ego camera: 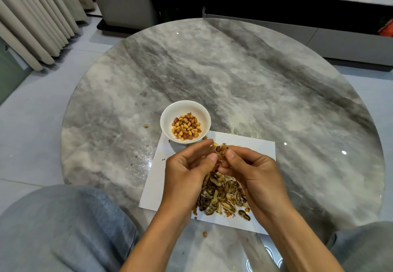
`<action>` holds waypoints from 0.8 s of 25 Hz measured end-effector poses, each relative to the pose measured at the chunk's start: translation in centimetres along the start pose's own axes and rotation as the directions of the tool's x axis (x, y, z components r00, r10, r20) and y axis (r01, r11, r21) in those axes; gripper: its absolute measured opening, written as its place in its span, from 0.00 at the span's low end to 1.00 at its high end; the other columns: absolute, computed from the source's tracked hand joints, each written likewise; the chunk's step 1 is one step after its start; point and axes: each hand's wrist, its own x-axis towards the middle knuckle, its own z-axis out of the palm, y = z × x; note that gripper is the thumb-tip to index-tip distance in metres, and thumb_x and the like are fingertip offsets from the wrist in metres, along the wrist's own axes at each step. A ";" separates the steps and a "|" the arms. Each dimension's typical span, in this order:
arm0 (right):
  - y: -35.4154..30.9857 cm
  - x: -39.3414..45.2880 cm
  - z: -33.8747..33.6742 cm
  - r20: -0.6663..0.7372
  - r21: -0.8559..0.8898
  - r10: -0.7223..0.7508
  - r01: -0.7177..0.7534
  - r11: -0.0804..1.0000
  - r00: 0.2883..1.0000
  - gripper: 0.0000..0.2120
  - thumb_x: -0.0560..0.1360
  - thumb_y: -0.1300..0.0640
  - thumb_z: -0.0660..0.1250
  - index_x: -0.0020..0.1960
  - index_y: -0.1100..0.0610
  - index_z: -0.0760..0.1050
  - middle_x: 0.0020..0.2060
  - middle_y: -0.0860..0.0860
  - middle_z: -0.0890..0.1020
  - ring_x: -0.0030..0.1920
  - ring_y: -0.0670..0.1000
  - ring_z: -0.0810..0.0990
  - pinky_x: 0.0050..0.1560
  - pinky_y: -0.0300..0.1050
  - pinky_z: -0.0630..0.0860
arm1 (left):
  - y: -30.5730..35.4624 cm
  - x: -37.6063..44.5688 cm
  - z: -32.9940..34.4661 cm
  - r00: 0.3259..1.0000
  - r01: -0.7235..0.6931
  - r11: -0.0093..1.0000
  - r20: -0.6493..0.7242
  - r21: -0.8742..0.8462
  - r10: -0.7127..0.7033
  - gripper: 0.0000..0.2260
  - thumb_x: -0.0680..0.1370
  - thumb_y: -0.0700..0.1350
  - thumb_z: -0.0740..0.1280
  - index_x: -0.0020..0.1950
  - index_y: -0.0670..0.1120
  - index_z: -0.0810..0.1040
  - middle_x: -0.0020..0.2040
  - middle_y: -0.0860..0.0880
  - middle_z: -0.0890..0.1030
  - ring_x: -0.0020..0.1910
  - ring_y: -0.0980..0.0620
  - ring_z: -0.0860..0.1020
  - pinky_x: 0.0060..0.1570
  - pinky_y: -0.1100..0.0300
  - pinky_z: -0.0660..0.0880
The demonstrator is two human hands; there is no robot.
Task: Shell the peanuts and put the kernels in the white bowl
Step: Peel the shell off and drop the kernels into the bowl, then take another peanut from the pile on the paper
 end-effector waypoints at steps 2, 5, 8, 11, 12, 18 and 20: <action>0.1 -0.1 0.0 0.027 -0.285 -0.162 0.163 0.945 0.986 0.07 0.71 0.63 0.74 0.47 0.55 0.87 0.42 0.52 0.87 0.44 0.52 0.86 0.46 0.45 0.81 | 0.0 0.1 0.3 0.972 0.233 0.935 0.031 -0.267 -0.233 0.08 0.79 0.38 0.66 0.55 0.40 0.84 0.52 0.42 0.86 0.53 0.48 0.84 0.51 0.60 0.81; 0.6 -0.2 -0.1 0.214 -0.654 -0.412 0.443 0.613 0.886 0.10 0.73 0.63 0.75 0.51 0.50 0.86 0.43 0.43 0.86 0.46 0.47 0.84 0.48 0.45 0.80 | -0.2 0.2 0.3 0.936 0.346 0.834 0.099 -0.430 -0.337 0.10 0.80 0.37 0.63 0.54 0.35 0.82 0.54 0.38 0.84 0.54 0.48 0.84 0.48 0.61 0.82; 0.7 -0.3 -0.2 0.251 -0.703 -0.461 0.488 0.517 0.851 0.09 0.74 0.61 0.75 0.51 0.51 0.86 0.44 0.43 0.84 0.46 0.45 0.83 0.46 0.44 0.79 | -0.1 0.1 0.4 0.919 0.387 0.793 0.129 -0.471 -0.372 0.10 0.80 0.34 0.62 0.56 0.34 0.82 0.54 0.38 0.84 0.52 0.50 0.84 0.48 0.61 0.82; 0.3 0.1 -0.4 0.036 -0.653 -0.340 0.279 0.704 0.940 0.08 0.72 0.60 0.76 0.48 0.49 0.85 0.40 0.41 0.85 0.43 0.42 0.83 0.43 0.41 0.78 | 0.0 0.2 0.2 0.895 0.421 0.744 0.106 -0.519 -0.433 0.13 0.78 0.28 0.58 0.57 0.32 0.80 0.53 0.37 0.84 0.53 0.47 0.84 0.52 0.58 0.81; 0.3 0.3 -0.7 -0.002 -0.700 -0.311 0.221 0.679 0.950 0.08 0.72 0.58 0.77 0.50 0.48 0.85 0.39 0.40 0.84 0.41 0.40 0.82 0.41 0.39 0.76 | 0.0 0.2 0.1 0.890 0.427 0.740 0.097 -0.520 -0.446 0.15 0.78 0.26 0.56 0.58 0.32 0.79 0.54 0.36 0.84 0.55 0.45 0.84 0.54 0.56 0.81; 1.0 -0.8 -0.2 0.095 -0.814 -0.431 0.319 0.485 0.897 0.10 0.75 0.54 0.74 0.55 0.50 0.84 0.42 0.40 0.83 0.41 0.40 0.80 0.41 0.30 0.72 | -0.1 0.0 0.1 0.916 0.338 0.769 0.002 -0.543 -0.402 0.15 0.80 0.25 0.54 0.64 0.31 0.75 0.53 0.35 0.84 0.52 0.45 0.85 0.50 0.60 0.82; 1.2 -1.1 0.2 0.143 -0.799 -0.475 0.385 0.463 0.868 0.08 0.75 0.57 0.74 0.54 0.51 0.84 0.42 0.39 0.82 0.41 0.38 0.79 0.42 0.28 0.71 | -0.1 -0.1 0.1 0.923 0.306 0.769 -0.025 -0.562 -0.385 0.13 0.80 0.27 0.59 0.63 0.31 0.76 0.51 0.36 0.85 0.50 0.45 0.85 0.48 0.62 0.82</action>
